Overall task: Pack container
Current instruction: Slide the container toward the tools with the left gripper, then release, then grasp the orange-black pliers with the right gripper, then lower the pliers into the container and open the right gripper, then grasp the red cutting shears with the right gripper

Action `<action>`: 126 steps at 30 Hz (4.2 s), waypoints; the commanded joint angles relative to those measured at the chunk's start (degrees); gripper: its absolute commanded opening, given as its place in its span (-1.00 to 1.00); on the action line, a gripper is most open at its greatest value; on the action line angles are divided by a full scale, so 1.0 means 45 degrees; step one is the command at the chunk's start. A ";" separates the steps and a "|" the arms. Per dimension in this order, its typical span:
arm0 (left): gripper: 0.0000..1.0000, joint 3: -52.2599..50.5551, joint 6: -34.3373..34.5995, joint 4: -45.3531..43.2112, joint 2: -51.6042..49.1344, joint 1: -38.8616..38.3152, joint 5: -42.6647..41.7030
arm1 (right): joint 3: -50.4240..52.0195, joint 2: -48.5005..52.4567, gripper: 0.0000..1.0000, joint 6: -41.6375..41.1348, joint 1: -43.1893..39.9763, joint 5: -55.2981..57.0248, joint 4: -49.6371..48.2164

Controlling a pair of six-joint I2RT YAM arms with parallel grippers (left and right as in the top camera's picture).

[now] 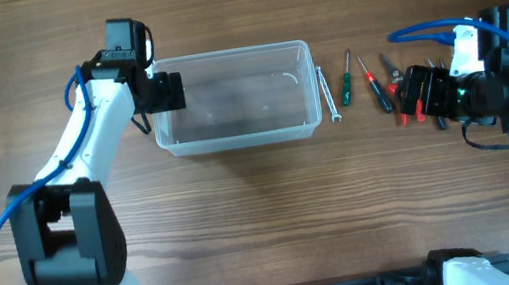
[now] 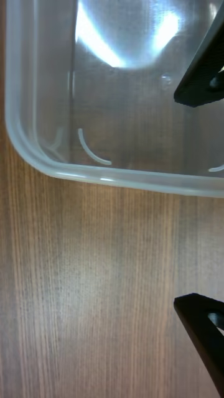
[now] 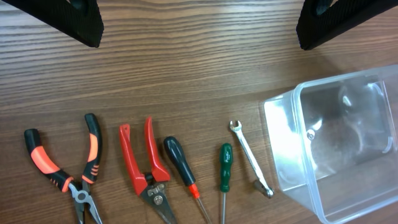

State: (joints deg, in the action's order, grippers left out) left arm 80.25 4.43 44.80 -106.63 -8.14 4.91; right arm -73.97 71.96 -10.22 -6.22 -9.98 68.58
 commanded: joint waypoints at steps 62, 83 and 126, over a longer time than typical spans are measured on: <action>0.99 0.1574 0.0549 0.3298 0.5051 0.7373 0.1875 | -0.0991 0.1598 -0.91 0.3317 0.9500 -0.0641 -0.6489; 1.00 0.1574 0.0549 0.3298 0.5051 0.7373 0.1875 | -0.0991 0.8874 -0.91 1.3036 0.9530 0.0937 -1.1055; 1.00 0.1574 0.0549 0.3298 0.5051 0.7373 0.1875 | -0.0695 0.8204 -0.20 0.2263 0.0495 0.2584 -0.2016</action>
State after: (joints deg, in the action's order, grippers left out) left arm 87.26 6.35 59.79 -83.68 24.82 13.65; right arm -77.21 106.78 -0.03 -3.86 2.33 59.40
